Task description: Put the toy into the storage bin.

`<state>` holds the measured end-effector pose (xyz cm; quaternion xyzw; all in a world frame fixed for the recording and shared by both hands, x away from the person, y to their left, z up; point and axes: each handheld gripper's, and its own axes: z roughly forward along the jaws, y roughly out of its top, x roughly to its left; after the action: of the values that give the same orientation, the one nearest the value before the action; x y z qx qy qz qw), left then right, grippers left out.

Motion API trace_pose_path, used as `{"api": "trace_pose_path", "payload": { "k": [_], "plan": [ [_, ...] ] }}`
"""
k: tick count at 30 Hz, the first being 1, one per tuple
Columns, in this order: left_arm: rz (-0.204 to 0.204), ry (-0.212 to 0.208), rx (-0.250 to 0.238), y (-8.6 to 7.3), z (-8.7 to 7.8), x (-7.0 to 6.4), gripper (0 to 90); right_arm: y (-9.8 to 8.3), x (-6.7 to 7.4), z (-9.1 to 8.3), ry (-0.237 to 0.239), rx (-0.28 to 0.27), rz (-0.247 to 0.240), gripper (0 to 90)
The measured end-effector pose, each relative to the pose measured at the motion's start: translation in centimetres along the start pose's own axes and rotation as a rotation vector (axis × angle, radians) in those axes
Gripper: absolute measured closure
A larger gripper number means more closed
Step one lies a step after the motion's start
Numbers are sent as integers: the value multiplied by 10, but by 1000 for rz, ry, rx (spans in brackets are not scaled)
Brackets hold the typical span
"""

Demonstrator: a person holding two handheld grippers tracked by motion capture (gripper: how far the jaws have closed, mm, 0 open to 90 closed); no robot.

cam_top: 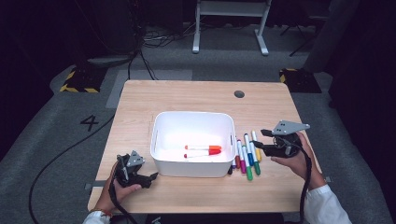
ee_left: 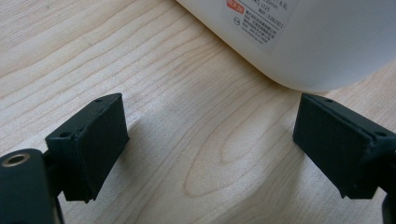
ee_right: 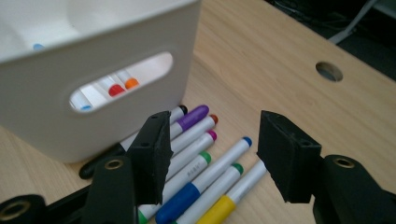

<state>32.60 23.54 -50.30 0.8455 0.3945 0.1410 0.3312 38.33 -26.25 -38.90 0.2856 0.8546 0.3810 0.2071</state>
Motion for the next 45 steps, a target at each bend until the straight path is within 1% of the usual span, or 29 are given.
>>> {"api": "trace_pose_path", "payload": {
  "k": [1, 2, 3, 4, 5, 6, 7, 10, 12, 14, 15, 18, 22, 25, 27, 28, 31, 32, 35, 37, 40, 41, 44, 45],
  "plan": [
    [0, -2, 1, 0, 0, 0, 102, -4, -1, 2, 0, 7, 11, 440],
    [0, -2, 0, 0, 0, 0, 102, -9, -4, 5, -11, 20, 17, 439],
    [0, -2, 2, 0, 0, 0, 102, -15, -6, 9, -16, 32, 34, 439],
    [-1, 0, -1, 0, 0, 0, 102, -20, -7, 12, -17, 39, 40, 439],
    [0, -2, 1, 0, 0, 0, 102, -24, -9, 15, -27, 48, 40, 439],
    [0, 0, 0, 0, 0, 0, 102, -28, -10, 18, -32, 56, 55, 439],
    [-1, -2, 1, 0, 0, 0, 102, -32, -12, 21, -37, 64, 55, 439],
    [0, -2, 2, 0, 0, 0, 102, -45, -17, 29, -39, 83, 87, 439],
    [-1, -2, 1, 0, 0, 0, 102, -53, -20, 35, -51, 104, 104, 439],
    [-3, 0, -1, 0, 0, 0, 102, -59, -22, 39, -45, 121, 114, 439],
    [0, 0, 0, 0, 0, 0, 102, -62, -23, 41, -38, 122, 128, 441],
    [-2, 0, -1, 0, 0, 0, 102, -64, -24, 44, -38, 131, 142, 442],
    [-2, 0, -2, 0, 0, 0, 102, -69, -24, 51, -36, 159, 140, 444],
    [0, 0, 0, 0, 0, 0, 102, -71, -24, 54, -36, 169, 154, 448],
    [-1, 1, -1, 0, 0, 0, 102, -73, -25, 55, -52, 181, 163, 455],
    [-1, 0, -1, 0, 0, 0, 102, -74, -26, 56, -57, 190, 159, 465],
    [0, 0, 0, 0, 0, 0, 102, -80, -31, 57, -78, 211, 184, 504],
    [0, 0, 0, 0, 0, 0, 102, -82, -32, 57, -81, 218, 184, 523],
    [-2, 0, -2, 0, 0, 0, 102, -86, -39, 55, -100, 214, 226, 600],
    [1, 1, 0, 0, 0, 0, 102, -89, -43, 53, -113, 208, 240, 654],
    [1, 1, 0, 0, 0, 0, 102, -93, -50, 51, -104, 192, 271, 740],
    [1, 1, 0, 0, 0, 0, 102, -94, -51, 51, -106, 186, 283, 746],
    [2, 1, 1, 0, 0, 0, 102, -96, -55, 50, -108, 181, 283, 749],
    [0, 1, 0, 0, 0, 0, 102, -97, -56, 49, -107, 177, 293, 750]
  ]
}}
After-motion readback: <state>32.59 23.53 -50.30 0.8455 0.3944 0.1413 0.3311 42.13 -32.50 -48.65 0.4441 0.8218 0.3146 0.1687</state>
